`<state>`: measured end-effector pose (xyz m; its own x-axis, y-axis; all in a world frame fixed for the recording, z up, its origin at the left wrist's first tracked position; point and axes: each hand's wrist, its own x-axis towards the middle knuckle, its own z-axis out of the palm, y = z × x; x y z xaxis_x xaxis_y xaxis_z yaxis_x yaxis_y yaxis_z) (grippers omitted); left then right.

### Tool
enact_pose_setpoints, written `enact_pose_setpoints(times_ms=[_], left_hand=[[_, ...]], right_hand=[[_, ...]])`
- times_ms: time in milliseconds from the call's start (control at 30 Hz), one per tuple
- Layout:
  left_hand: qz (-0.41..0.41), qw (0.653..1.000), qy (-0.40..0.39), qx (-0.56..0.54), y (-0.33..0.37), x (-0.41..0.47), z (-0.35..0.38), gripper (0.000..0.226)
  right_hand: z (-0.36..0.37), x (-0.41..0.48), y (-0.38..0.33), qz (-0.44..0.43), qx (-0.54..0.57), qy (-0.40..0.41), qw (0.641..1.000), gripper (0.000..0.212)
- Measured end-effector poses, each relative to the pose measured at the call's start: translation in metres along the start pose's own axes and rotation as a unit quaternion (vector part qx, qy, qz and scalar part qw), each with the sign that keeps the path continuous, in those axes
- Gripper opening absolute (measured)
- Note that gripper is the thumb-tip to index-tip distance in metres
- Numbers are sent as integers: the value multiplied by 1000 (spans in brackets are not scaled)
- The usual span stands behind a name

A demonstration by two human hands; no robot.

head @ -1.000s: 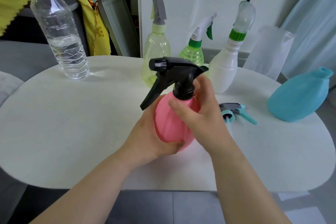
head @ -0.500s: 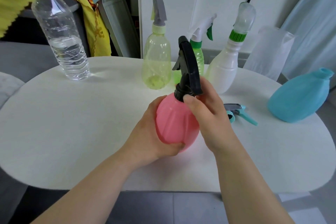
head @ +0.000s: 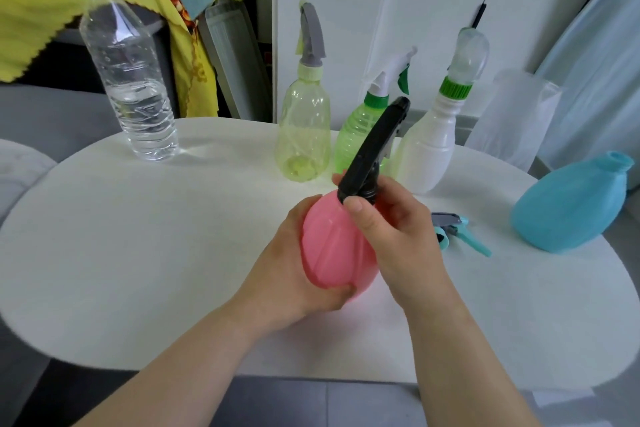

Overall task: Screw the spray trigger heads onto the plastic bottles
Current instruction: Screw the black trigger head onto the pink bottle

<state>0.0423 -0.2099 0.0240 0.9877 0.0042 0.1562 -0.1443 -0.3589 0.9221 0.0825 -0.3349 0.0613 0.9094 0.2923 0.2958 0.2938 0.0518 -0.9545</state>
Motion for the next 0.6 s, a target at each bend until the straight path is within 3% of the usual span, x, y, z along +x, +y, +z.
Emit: enact_pose_setpoints(times_ms=[100, 267, 367, 433, 467, 600], left_hand=[[-5, 1000, -7, 3, -4, 0, -4, 92], [-7, 999, -42, -6, -8, 0, -13, 95], [7, 999, -33, 21, -10, -1, -8, 94], [9, 999, -20, 47, -11, -3, -3, 95], [8, 998, -11, 59, -10, -3, -1, 96], [6, 997, 41, 67, -10, -5, 6, 98]], right_hand=[[0, 1, 1, 5, 12, 16, 1000, 19], [-16, 2, -1, 31, 130, -20, 991, 19], [-21, 3, -6, 18, 54, -51, 997, 25], [-20, 4, -10, 5, 6, -59, 998, 17], [-19, 4, -11, 0, 18, -54, 998, 11], [-8, -1, -10, -14, 64, 13, 998, 23]])
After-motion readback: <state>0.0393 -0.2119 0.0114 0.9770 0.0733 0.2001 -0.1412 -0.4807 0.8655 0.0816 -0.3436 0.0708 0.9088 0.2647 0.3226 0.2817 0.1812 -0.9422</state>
